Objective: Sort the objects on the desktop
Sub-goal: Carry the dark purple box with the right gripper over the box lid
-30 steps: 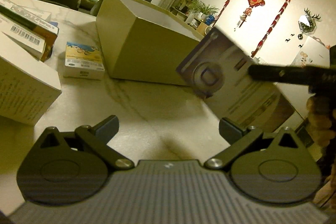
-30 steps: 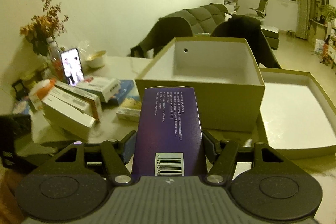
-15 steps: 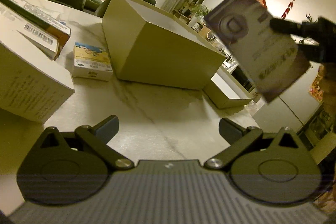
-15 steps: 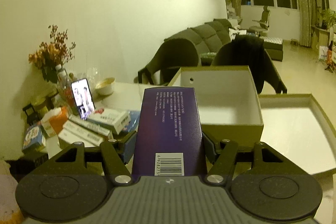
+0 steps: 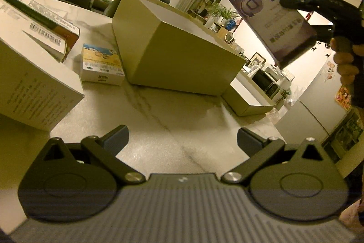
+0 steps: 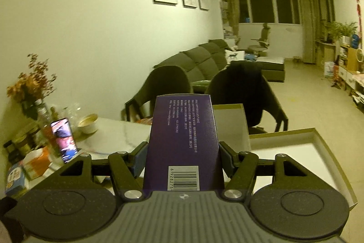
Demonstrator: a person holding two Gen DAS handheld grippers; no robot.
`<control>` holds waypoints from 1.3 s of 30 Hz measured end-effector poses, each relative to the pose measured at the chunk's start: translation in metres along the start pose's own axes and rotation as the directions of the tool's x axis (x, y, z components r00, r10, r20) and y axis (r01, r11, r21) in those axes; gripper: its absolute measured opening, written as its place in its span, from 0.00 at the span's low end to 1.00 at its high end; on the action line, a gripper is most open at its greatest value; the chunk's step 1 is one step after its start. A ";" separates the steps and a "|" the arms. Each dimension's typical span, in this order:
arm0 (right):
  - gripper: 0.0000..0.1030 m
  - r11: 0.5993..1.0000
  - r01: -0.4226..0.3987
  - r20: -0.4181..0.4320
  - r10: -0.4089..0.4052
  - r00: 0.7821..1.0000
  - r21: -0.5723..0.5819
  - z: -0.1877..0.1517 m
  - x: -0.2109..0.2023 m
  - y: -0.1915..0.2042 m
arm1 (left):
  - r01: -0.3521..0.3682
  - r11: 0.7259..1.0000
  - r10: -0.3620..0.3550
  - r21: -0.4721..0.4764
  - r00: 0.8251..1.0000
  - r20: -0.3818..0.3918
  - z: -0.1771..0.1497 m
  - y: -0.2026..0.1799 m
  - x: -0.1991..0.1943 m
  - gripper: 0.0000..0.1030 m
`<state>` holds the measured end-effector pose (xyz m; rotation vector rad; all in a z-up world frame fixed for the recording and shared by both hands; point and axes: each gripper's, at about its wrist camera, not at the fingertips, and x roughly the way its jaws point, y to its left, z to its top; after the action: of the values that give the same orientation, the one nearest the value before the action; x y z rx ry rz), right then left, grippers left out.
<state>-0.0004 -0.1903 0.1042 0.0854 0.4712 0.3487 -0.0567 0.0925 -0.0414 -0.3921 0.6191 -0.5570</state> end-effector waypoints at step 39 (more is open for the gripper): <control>0.65 0.989 0.145 -0.136 -0.141 0.981 0.018 0.032 0.132 -0.041 | -0.069 0.997 0.071 0.036 0.997 -0.037 -0.003 -0.003 0.011 1.00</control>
<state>0.1371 -0.1830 0.0697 0.0550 0.6128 0.2076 -0.0522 0.0834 -0.0468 -0.3262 0.6570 -0.5085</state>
